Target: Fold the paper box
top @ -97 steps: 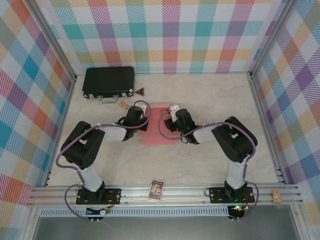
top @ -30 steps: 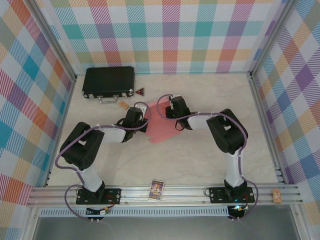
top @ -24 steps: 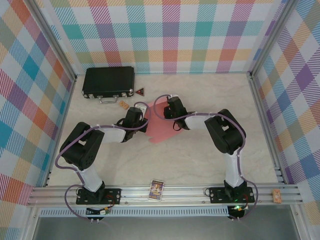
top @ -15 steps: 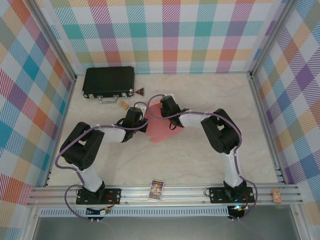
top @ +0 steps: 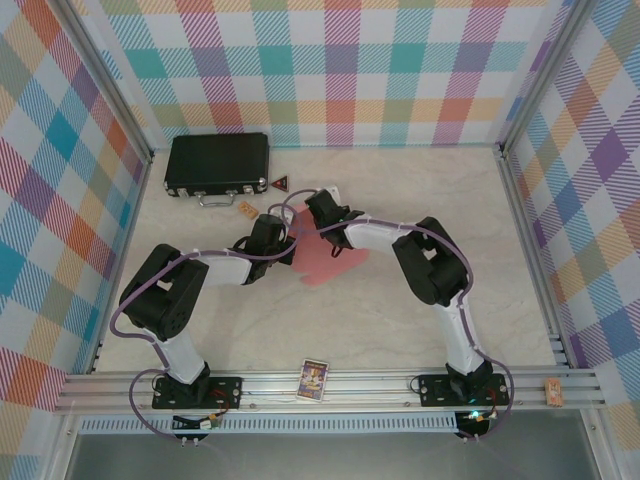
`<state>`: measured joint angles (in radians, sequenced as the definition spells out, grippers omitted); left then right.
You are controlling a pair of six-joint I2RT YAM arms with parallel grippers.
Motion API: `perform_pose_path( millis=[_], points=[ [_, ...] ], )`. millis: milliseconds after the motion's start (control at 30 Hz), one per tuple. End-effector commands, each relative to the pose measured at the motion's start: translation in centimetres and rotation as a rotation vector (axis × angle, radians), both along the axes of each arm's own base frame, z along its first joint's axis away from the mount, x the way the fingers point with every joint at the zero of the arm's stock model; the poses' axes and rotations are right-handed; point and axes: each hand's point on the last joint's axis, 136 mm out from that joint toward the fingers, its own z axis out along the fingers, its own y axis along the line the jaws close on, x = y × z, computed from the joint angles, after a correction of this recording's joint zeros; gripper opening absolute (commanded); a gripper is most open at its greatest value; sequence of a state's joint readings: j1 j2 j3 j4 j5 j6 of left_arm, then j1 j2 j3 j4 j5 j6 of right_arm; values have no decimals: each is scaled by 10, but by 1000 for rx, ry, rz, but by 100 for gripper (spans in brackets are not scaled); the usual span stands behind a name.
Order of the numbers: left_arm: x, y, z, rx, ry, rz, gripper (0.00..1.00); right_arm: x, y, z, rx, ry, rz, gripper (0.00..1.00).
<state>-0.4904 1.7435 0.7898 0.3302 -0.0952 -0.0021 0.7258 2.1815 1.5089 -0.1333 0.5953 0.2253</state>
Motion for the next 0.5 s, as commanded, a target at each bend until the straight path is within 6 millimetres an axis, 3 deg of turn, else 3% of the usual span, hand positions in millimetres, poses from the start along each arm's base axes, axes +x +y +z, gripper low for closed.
perform_pose_path(
  millis=[0, 200, 467],
  points=[
    [-18, -19, -14, -6, 72, -110, 3, -25, -4, -37, -155, 107, 51, 13],
    [-18, -19, -15, -2, 77, -104, 2, -25, -10, -39, -209, 112, 9, 12],
    [-17, -18, -14, 1, 75, -97, 3, -26, -11, -38, -158, 129, -70, 12]
  ],
)
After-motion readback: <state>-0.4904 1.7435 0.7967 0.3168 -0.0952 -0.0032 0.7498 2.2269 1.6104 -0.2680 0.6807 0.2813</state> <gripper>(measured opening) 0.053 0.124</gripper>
